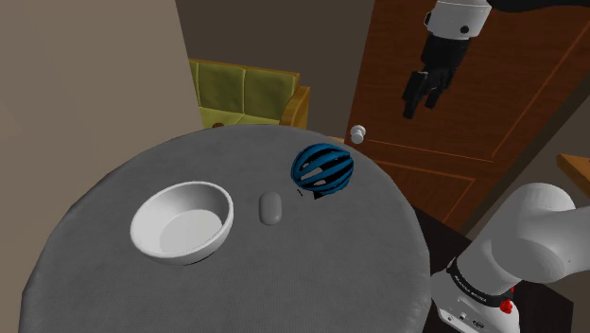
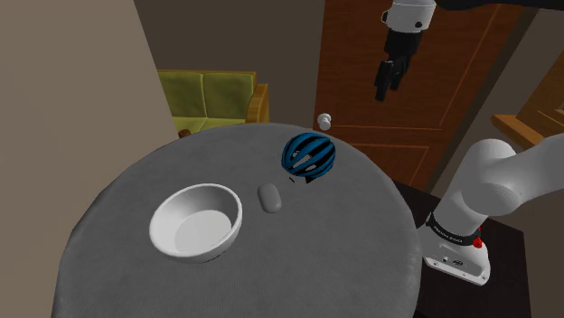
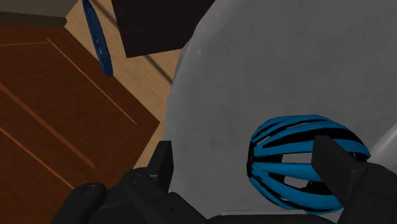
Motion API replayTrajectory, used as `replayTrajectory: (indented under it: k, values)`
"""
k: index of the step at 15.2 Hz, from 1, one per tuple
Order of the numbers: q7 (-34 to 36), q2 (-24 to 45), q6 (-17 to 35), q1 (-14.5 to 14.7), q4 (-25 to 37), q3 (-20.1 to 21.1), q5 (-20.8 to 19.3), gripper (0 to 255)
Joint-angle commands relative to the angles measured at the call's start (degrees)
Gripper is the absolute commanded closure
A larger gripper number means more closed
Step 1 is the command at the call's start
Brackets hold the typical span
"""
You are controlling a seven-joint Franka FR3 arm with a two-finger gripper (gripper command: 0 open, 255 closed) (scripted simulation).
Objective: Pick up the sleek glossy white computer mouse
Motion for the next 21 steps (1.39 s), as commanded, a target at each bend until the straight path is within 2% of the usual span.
replayTrajectory:
  k: [1,11,21]
  values:
    - [0.00,0.00,0.00,0.00,0.00,0.00,0.00,0]
    - [14.49,4.32,16.00,1.59,-9.32,9.65,8.51,0]
    - [28.46,17.93,33.87,2.26,-10.07,20.10,13.53,0]
